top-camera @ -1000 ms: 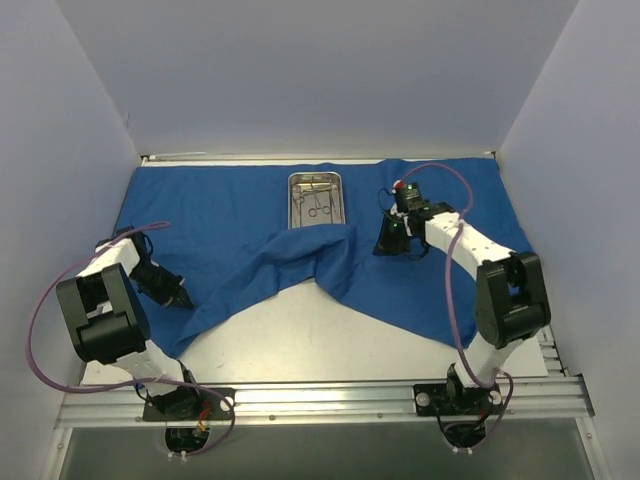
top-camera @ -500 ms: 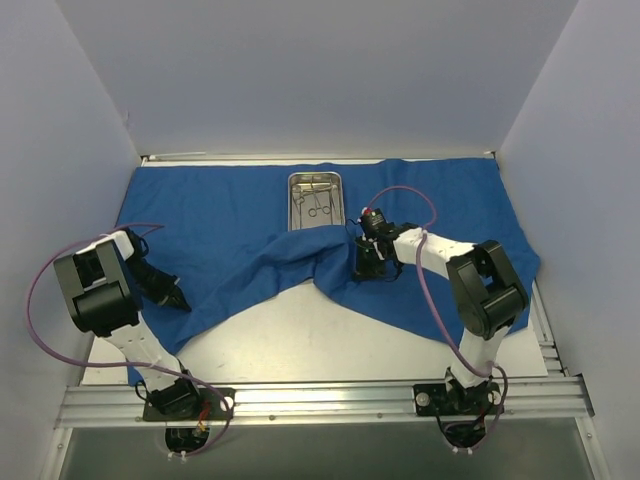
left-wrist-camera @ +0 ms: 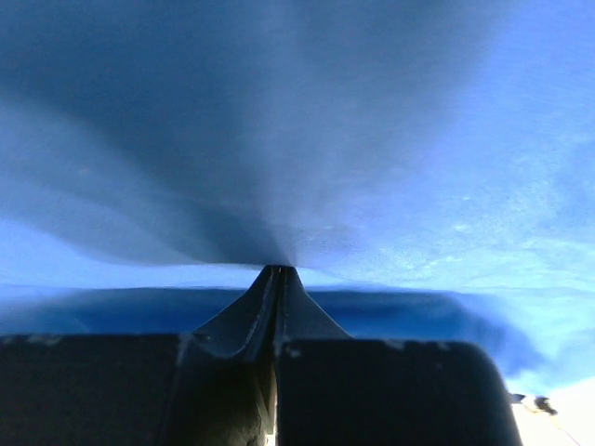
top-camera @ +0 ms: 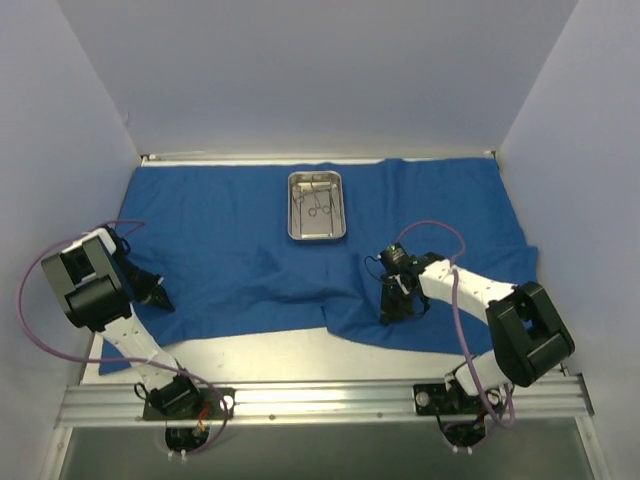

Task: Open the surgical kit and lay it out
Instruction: Smooth out the surgical kit at the center of the board.

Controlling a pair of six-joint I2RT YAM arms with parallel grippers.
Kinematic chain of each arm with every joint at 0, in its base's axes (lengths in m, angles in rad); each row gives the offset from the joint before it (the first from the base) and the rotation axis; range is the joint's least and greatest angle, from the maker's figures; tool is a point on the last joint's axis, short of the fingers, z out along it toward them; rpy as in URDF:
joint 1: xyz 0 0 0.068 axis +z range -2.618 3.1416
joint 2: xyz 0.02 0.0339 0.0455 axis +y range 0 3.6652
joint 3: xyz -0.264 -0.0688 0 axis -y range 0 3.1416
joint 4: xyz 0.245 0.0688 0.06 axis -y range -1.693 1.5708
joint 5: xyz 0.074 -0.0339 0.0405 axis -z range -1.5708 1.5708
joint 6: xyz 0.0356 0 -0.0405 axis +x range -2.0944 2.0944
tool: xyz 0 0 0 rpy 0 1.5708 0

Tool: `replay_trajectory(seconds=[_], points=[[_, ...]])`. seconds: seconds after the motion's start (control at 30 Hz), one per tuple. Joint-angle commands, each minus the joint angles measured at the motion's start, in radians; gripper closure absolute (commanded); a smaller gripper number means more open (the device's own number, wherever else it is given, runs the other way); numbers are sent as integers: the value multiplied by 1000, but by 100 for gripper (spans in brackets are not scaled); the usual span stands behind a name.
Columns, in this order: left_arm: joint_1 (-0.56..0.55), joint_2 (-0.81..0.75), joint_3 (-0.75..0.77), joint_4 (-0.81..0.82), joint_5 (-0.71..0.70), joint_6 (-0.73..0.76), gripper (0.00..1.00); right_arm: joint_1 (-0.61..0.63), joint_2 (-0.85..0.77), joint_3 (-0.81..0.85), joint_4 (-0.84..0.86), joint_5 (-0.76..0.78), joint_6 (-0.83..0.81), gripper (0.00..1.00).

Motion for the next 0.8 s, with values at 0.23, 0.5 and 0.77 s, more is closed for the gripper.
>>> replay_trajectory(seconds=[0.23, 0.5, 0.77], points=[[14, -330, -28, 84, 73, 24, 98, -71, -137, 270, -409, 127, -65, 98], [-141, -379, -106, 199, 237, -34, 98, -355, 41, 347, -334, 339, -33, 100], [-221, -322, -105, 253, 256, -40, 98, -710, 84, 229, -314, 571, -64, 100]])
